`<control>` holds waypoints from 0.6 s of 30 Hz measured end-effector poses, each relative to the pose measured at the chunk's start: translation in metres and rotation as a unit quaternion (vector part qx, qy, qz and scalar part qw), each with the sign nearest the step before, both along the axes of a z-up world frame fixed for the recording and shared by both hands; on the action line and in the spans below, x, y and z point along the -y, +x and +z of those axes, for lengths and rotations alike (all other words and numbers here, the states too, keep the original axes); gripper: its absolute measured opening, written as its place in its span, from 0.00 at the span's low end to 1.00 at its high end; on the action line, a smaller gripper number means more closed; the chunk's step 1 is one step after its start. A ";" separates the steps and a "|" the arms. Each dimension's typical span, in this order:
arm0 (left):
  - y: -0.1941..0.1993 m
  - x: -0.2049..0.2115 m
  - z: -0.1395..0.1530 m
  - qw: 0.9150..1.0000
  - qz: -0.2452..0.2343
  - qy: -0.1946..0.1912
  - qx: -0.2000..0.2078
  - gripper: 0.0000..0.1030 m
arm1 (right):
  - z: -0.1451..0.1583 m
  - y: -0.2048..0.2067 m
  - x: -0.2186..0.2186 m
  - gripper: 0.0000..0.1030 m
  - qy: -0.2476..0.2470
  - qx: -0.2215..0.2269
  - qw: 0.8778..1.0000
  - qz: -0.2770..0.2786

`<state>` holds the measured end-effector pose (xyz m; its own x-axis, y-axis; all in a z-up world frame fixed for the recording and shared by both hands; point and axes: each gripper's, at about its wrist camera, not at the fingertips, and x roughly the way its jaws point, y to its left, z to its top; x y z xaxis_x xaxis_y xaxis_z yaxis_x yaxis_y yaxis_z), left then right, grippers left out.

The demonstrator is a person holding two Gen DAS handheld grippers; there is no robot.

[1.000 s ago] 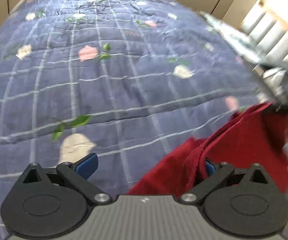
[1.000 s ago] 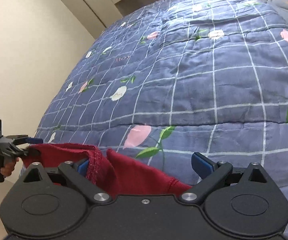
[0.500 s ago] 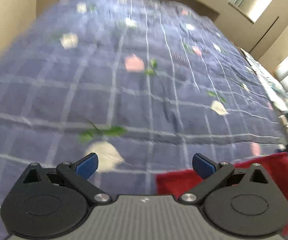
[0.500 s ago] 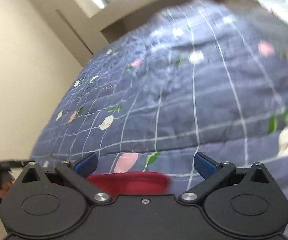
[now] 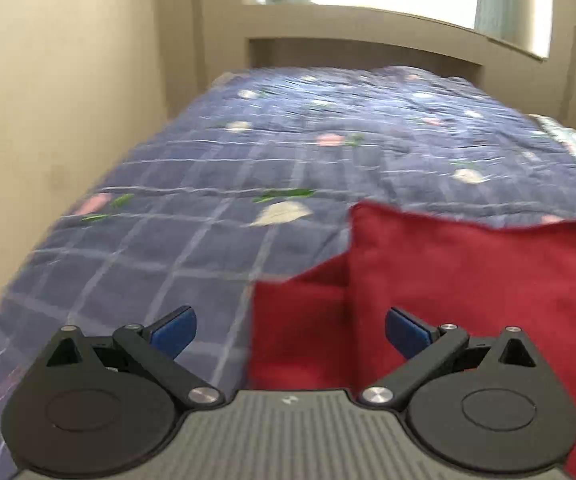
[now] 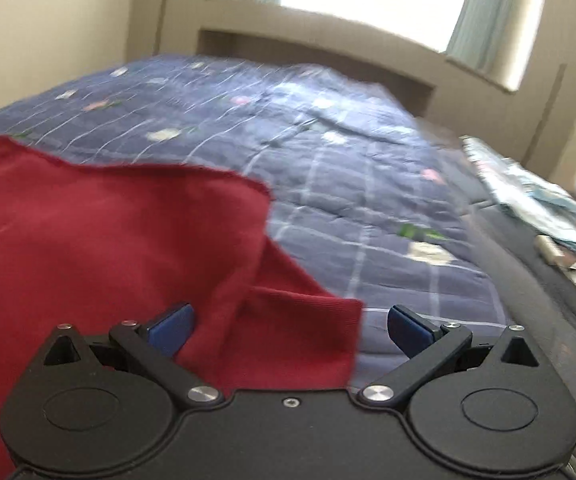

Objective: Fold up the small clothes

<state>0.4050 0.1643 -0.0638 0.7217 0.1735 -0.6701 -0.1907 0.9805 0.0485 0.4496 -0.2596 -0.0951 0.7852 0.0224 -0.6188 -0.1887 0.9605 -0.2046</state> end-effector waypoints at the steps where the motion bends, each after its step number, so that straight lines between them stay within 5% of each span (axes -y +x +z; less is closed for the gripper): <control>1: -0.009 0.000 -0.002 1.000 0.016 0.006 0.002 0.99 | 0.002 -0.002 0.001 0.99 -0.011 0.014 1.000 -0.015; 5: -0.040 -0.010 -0.006 0.996 0.085 -0.023 -0.008 0.99 | 0.022 -0.008 -0.015 0.99 -0.013 0.054 0.998 0.002; 10: -0.094 -0.021 -0.009 0.982 0.135 -0.129 -0.001 0.99 | 0.023 0.012 -0.076 0.99 -0.009 0.042 0.995 0.091; 18: -0.129 0.006 -0.018 0.981 0.097 -0.167 0.017 1.00 | -0.014 0.056 -0.176 0.99 -0.063 0.020 0.983 0.171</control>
<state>0.2765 0.1581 -0.0817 0.7197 0.0856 -0.6890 -0.3717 0.8857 -0.2782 0.5058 -0.0835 -0.1090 0.7685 0.2141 -0.6030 -0.4855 0.8089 -0.3316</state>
